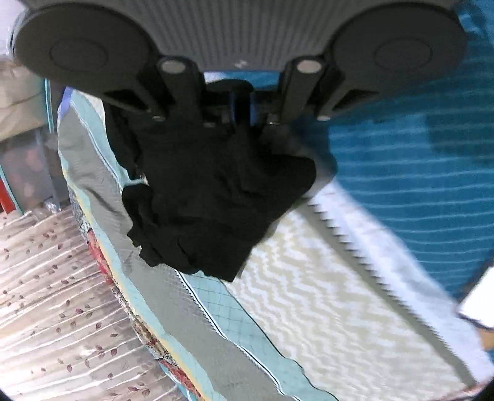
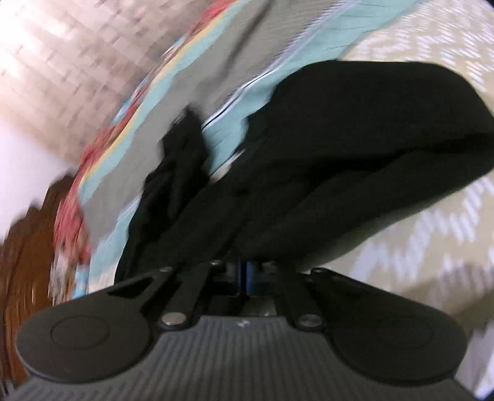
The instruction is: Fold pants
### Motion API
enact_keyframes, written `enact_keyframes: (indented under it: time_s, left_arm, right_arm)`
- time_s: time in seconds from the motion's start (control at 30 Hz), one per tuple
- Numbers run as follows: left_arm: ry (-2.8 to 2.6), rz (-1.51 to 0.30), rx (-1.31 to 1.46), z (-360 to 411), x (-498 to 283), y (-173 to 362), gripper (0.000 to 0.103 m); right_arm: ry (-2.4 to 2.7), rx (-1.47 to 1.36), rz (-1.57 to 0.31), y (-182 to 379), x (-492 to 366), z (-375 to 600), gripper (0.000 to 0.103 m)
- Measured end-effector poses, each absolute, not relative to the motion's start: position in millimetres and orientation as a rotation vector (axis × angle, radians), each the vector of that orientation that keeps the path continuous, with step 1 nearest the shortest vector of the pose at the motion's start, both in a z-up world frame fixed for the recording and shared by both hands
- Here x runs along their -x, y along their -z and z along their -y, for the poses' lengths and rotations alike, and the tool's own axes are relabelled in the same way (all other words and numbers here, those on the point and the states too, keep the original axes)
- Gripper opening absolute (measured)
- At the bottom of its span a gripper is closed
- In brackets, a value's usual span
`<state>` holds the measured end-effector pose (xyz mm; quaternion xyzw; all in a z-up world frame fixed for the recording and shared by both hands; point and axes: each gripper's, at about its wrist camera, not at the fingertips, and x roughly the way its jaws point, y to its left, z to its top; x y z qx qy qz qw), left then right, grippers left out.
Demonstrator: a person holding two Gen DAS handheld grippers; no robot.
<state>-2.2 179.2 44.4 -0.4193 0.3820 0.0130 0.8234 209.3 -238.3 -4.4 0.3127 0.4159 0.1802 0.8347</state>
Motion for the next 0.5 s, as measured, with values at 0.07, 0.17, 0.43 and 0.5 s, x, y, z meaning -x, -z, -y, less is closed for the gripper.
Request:
enact_keyframes:
  time_s: [0.07,0.17,0.43,0.5]
  left_arm:
    - [-0.081,-0.808,0.824,-184,29,-50,0.008]
    - [-0.147,-0.83,0.773,-190,45,-39,0.022]
    - [-0.199,-0.828,0.857,-172,58,-18,0.096]
    - [-0.178,-0.856,0.861,-161,55,-14,0.094]
  right_arm:
    - [-0.458,-0.569,-0.917,-4,-174,231,0.006]
    - [-0.563,-0.37,-0.966,-10,-127,221,0.035]
    - [-0.591,-0.038,-0.689,-71,-148,197,0.064]
    - [-0.585,0.087,-0.648,-60,-172,170,0.076]
